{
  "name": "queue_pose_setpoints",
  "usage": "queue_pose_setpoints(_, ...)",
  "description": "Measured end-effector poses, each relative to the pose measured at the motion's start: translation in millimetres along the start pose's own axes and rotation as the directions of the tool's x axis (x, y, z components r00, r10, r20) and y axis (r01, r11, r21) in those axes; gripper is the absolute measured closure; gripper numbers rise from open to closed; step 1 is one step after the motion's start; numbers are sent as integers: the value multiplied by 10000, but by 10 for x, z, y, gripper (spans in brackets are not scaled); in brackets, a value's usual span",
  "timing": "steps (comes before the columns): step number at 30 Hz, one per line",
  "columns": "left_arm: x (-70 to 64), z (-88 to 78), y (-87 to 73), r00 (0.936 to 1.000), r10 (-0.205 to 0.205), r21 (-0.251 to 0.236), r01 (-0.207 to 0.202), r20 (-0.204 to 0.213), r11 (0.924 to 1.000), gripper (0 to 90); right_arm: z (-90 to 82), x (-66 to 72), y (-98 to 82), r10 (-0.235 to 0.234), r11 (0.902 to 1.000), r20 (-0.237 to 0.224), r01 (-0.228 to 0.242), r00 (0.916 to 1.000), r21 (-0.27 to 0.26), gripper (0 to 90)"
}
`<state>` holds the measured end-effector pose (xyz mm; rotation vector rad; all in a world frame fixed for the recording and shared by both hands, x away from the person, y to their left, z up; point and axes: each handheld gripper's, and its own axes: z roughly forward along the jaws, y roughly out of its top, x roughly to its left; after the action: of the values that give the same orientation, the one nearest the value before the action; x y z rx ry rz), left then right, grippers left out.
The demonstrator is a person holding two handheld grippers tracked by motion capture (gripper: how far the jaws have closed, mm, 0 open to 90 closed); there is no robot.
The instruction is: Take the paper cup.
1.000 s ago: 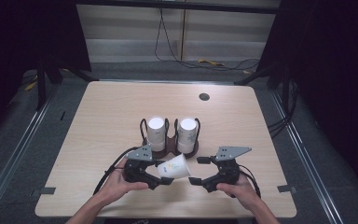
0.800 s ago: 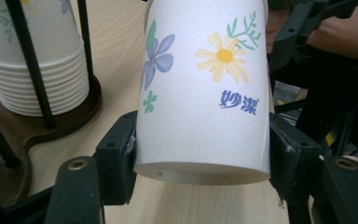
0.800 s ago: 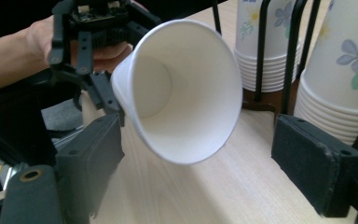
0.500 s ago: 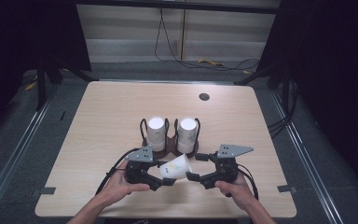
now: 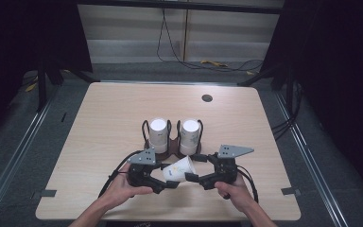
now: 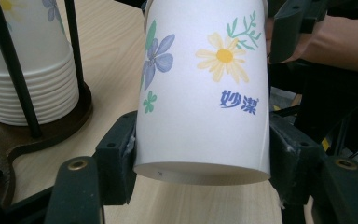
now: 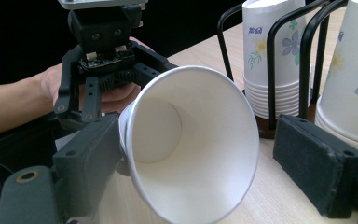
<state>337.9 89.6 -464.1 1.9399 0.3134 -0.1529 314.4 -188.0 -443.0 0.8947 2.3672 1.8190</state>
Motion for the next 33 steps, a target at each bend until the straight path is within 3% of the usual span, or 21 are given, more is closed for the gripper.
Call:
queue_pose_setpoints(9, -6, 0, 12, 10000, 25, -166, -26, -46, 9999, 355, 54, -26, 9, 292, 9994, -189, -295, 9994, -200, 137)
queue_pose_setpoints(21, -16, 9, 27, 10000, 51, -250, -49, 64, 9997, 354, 140, -35, -28, 487, 9988, -668, -492, 9966, -54, 137)
queue_pose_setpoints(33, -9, 33, 17, 9995, -74, -178, 80, 301, 9998, 354, 106, -63, -27, 783, 9959, -1075, -827, 9911, -376, 200)
